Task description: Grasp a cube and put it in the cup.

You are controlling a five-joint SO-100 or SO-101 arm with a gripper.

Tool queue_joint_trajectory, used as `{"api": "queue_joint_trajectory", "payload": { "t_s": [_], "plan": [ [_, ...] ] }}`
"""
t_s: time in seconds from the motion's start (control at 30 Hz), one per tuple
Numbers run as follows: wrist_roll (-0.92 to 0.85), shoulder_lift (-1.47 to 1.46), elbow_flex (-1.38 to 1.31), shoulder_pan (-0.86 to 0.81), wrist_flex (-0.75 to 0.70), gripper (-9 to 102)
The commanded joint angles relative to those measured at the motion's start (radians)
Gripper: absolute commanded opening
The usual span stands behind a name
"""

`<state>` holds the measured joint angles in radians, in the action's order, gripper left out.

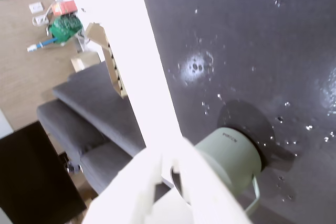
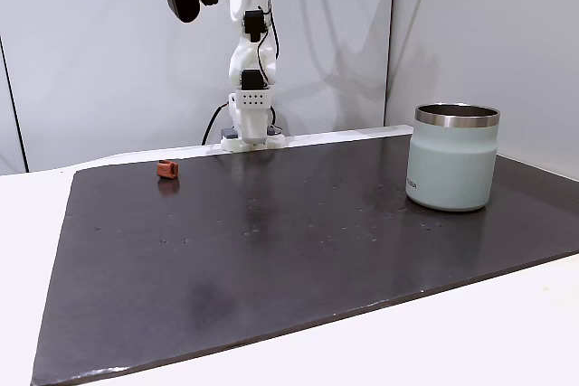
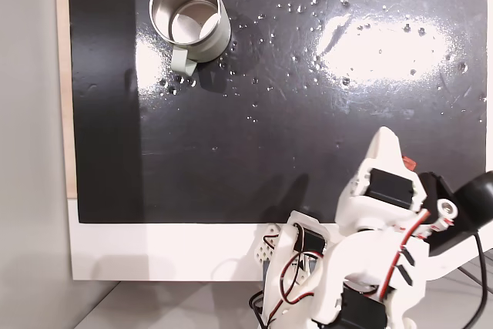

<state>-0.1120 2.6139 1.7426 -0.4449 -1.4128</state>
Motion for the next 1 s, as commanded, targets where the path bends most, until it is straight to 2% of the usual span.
{"api": "queue_joint_trajectory", "payload": {
  "t_s": [0.0, 0.5, 0.67, 0.97],
  "plan": [
    [-0.023, -0.055, -0.126, -0.069, -0.029, 0],
    [-0.193, -0.416, -0.436, -0.253, -0.29, 0],
    [-0.272, -0.485, -0.425, -0.321, -0.374, 0],
    [-0.407, -0.503, -0.29, -0.442, -0.377, 0]
  ]
}}
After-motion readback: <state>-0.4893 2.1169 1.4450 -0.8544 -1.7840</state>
